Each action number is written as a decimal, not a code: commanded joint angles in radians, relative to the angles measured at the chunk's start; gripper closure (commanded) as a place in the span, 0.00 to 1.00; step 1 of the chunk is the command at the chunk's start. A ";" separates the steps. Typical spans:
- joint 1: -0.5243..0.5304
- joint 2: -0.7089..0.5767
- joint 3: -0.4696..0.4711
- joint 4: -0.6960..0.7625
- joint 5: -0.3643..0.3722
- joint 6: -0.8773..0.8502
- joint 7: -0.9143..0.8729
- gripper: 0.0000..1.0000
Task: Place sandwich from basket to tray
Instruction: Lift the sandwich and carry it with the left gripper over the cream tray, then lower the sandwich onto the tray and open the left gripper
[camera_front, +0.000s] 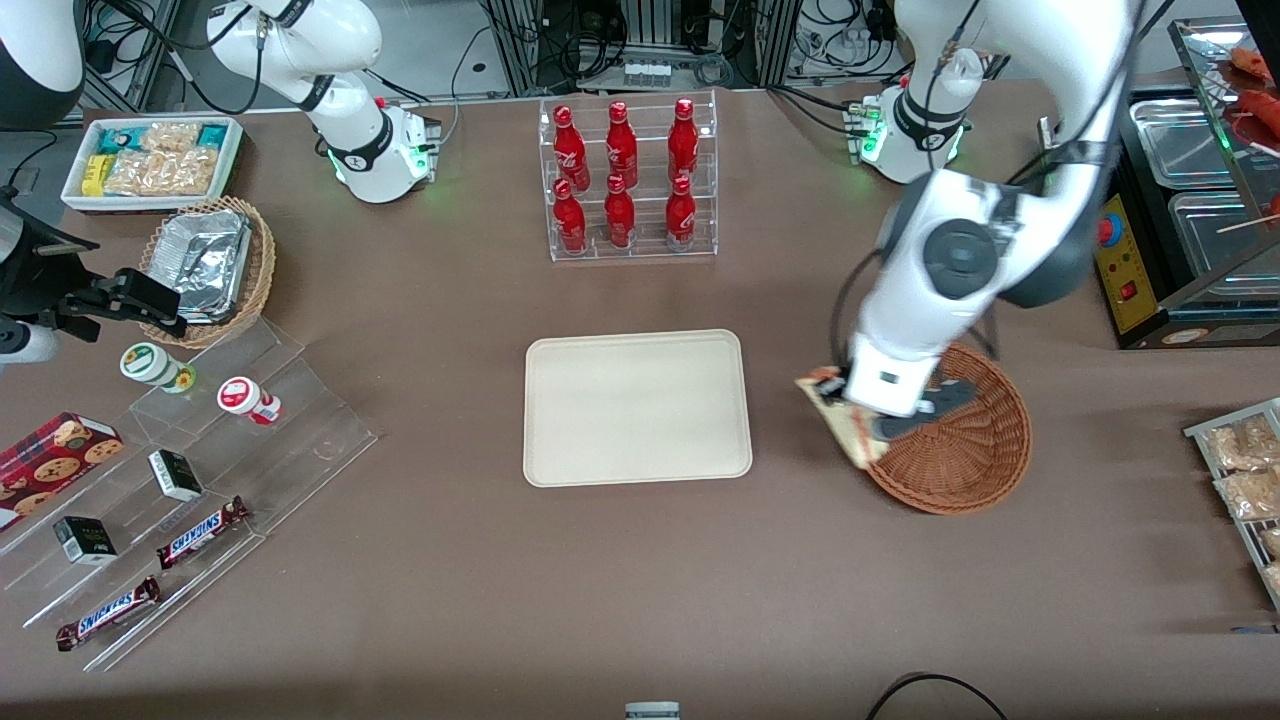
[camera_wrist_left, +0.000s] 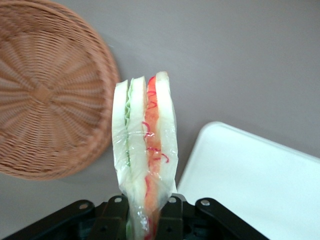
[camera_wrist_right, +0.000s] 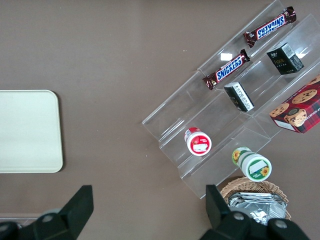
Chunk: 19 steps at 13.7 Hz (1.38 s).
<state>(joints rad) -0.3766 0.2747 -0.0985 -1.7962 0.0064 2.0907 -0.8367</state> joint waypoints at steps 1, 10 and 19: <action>-0.102 0.082 0.014 0.113 0.010 -0.031 -0.008 0.84; -0.298 0.376 0.013 0.351 0.056 -0.005 -0.005 0.85; -0.355 0.515 0.013 0.423 0.116 0.097 0.011 0.85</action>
<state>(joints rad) -0.7212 0.7513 -0.0984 -1.4306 0.1059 2.1924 -0.8340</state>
